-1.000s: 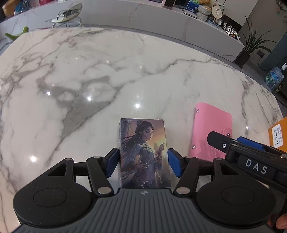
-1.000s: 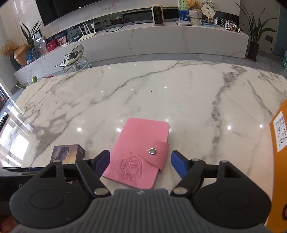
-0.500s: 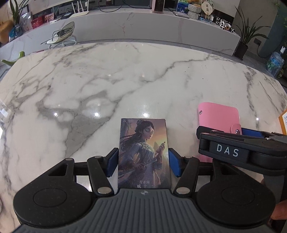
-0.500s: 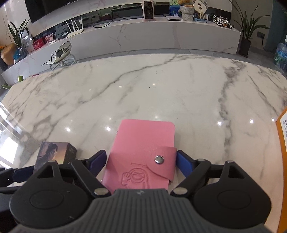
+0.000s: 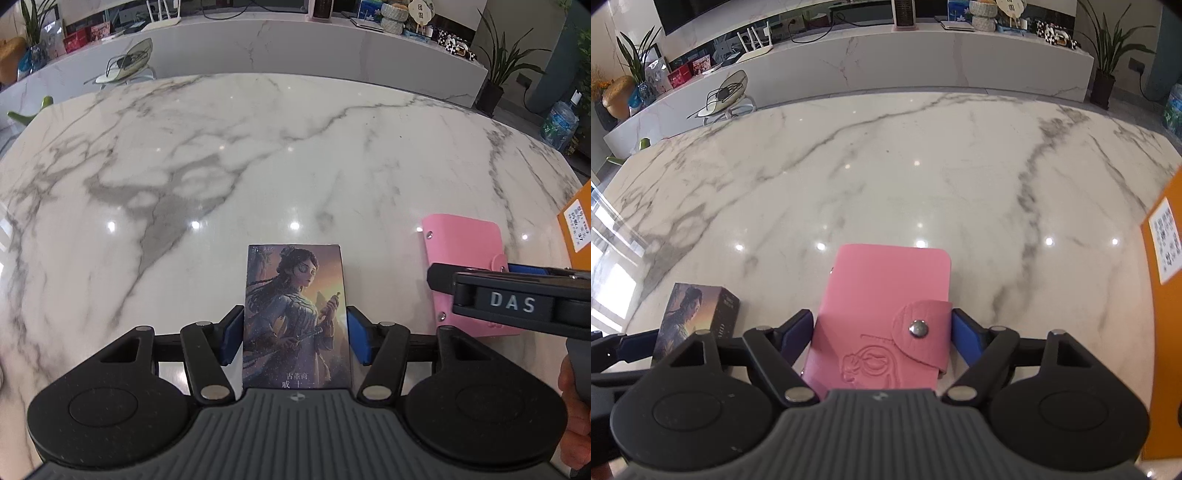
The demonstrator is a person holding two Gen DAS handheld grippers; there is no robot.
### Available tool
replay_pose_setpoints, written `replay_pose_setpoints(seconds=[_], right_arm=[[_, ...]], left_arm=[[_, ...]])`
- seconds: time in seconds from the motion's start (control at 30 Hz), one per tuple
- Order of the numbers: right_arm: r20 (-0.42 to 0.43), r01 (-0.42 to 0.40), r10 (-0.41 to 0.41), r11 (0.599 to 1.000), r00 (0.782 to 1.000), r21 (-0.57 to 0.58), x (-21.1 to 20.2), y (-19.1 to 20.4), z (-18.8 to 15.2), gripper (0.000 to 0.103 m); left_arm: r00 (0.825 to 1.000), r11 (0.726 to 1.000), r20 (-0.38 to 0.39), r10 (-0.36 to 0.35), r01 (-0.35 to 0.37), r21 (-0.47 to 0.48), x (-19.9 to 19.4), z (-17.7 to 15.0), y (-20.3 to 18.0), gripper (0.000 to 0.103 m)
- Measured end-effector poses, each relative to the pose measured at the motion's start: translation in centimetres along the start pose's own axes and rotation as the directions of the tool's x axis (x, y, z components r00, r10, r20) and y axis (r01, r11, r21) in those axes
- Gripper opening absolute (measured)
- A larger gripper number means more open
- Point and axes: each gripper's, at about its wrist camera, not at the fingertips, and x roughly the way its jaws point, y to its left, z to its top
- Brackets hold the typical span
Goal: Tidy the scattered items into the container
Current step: 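Carry the card and wallet over the orange box with both tools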
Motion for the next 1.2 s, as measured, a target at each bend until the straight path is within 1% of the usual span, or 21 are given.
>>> replay_pose_setpoints(seconds=[0.1,0.17,0.33,0.43,0.6,0.77,0.9,1.03,1.2], right_arm=[[-0.010,-0.009,0.009,1.000,1.000,0.020,-1.3,-0.9,-0.9,0.081],[-0.015,-0.017,0.017,0.999,1.000,0.035,-2.4,-1.5,-1.5,0.081],[-0.002,-0.022,0.022,0.999,1.000,0.037,-5.7,-2.5,-3.2,0.081],[0.017,-0.038,0.037,0.998,0.999,0.053,-7.9,-3.0,-4.0,0.081],[0.078,-0.047,0.042,0.997,0.996,0.063,-12.1,-4.0,-5.1,0.081],[0.134,-0.047,0.035,0.995,0.990,0.088,-16.0,-5.7,-6.4,0.081],[0.175,-0.049,0.028,0.992,0.984,0.117,-18.5,-7.2,-7.5,0.081],[0.227,-0.047,0.011,0.987,0.974,0.154,-21.2,-9.0,-8.4,0.081],[0.308,-0.021,-0.053,0.973,0.950,0.230,-25.0,-12.6,-9.5,0.081]], left_arm=[[0.999,0.999,-0.021,-0.033,0.032,-0.040,-1.0,-0.9,0.2,0.066],[0.999,0.998,-0.025,-0.040,0.039,-0.049,-1.8,-1.6,0.1,0.066],[0.999,0.998,0.009,-0.050,0.051,-0.041,-4.9,-2.4,-1.0,0.066],[0.997,0.998,0.049,-0.060,0.061,-0.009,-7.1,-2.4,-2.2,0.066],[0.991,0.997,0.114,-0.074,0.070,0.045,-10.5,-2.5,-4.6,0.066],[0.985,0.992,0.147,-0.090,0.076,0.096,-12.9,-3.0,-7.0,0.066],[0.979,0.985,0.170,-0.116,0.092,0.144,-14.4,-3.3,-9.2,0.066],[0.969,0.971,0.188,-0.160,0.121,0.206,-15.4,-3.2,-12.2,0.066],[0.955,0.938,0.190,-0.228,0.163,0.305,-16.2,-3.6,-16.9,0.066]])
